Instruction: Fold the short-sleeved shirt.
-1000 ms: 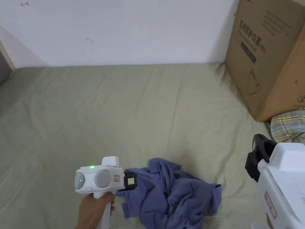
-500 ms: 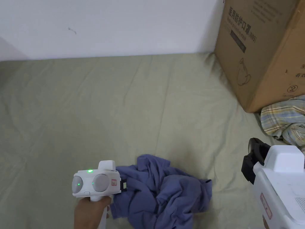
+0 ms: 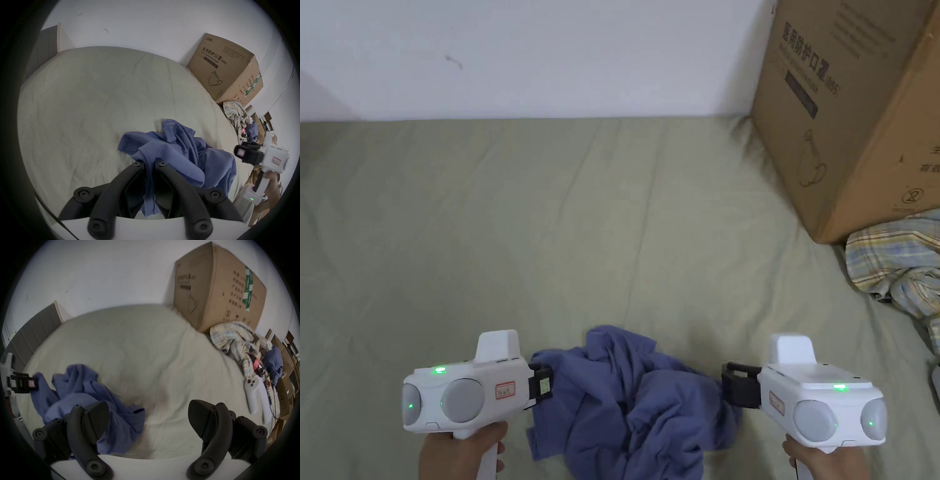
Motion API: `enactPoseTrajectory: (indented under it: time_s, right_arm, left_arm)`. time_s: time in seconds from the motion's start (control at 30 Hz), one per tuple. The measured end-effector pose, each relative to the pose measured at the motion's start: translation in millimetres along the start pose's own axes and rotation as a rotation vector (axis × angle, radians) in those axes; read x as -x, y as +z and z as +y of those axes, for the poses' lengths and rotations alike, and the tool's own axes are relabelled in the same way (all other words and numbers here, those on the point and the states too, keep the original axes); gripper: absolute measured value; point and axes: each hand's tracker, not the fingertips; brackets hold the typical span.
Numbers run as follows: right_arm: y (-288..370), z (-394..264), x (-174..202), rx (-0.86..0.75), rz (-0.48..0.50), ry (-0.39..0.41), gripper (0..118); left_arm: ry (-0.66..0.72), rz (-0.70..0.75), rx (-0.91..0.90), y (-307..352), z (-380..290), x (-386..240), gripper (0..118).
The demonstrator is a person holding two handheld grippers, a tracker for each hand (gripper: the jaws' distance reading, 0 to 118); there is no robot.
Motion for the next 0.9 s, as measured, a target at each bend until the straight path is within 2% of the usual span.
enactPoseTrajectory:
  time_s: [0.13, 0.27, 0.33, 0.43, 0.47, 0.63, 0.9]
  right_arm:
    - [-23, -8, 0, 0.052, 0.01, -0.011, 89]
    - [-37, -16, 7, 0.116, 0.027, -0.004, 48]
    - [-42, -21, 13, 0.133, 0.048, 0.017, 38]
    - [-44, -27, 18, 0.132, 0.07, 0.026, 7]
    - [-44, -28, 19, 0.127, 0.103, 0.012, 6]
    - [-14, -23, 26, 0.092, 0.096, 0.011, 5]
    - [77, 29, 5, -0.166, 0.093, 0.014, 5]
  left_arm:
    - [0.008, -0.004, 0.002, 0, -2, 6, 9]
    - [0.019, -0.013, 0.004, -5, -2, 11, 9]
    - [0.019, -0.014, 0.004, -5, -2, 12, 9]
    - [0.023, -0.018, 0.005, -3, -3, 11, 9]
    - [0.022, -0.018, 0.004, -2, -3, 11, 9]
    - [0.022, -0.022, -0.003, 5, -6, 6, 9]
    - [0.03, -0.044, -0.094, 39, 7, 1, 9]
